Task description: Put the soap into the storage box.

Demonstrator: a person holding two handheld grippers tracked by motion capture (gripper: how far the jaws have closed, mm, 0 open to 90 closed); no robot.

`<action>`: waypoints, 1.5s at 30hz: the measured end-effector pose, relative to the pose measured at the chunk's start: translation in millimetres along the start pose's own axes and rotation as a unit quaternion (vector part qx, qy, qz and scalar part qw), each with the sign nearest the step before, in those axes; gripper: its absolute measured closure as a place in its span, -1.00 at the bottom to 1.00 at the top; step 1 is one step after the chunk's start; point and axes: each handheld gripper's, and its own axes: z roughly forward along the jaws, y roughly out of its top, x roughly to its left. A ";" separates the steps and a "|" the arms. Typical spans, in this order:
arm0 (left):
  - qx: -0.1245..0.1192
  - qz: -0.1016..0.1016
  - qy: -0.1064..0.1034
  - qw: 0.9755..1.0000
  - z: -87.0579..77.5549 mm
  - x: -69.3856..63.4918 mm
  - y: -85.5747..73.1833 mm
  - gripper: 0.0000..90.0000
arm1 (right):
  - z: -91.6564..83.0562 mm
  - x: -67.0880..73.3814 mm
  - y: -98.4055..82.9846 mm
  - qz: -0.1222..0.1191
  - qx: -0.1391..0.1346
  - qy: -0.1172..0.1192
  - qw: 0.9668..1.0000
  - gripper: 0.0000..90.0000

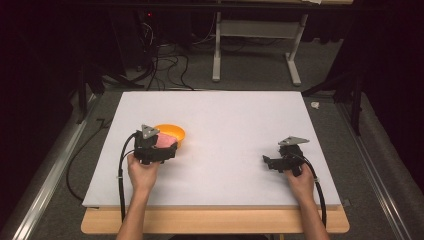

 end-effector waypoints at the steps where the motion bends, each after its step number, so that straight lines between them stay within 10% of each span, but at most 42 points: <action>1: 0.001 -0.002 0.001 1.000 0.7 0.9 1.2 -0.70 | 0.0 0.1 0.0 0.001 0.000 0.000 1.000 -0.64; 45: 0.045 -0.047 0.044 0.997 59.5 21.3 21.7 -0.70 | -0.1 0.3 0.0 0.002 0.001 0.000 1.000 -0.64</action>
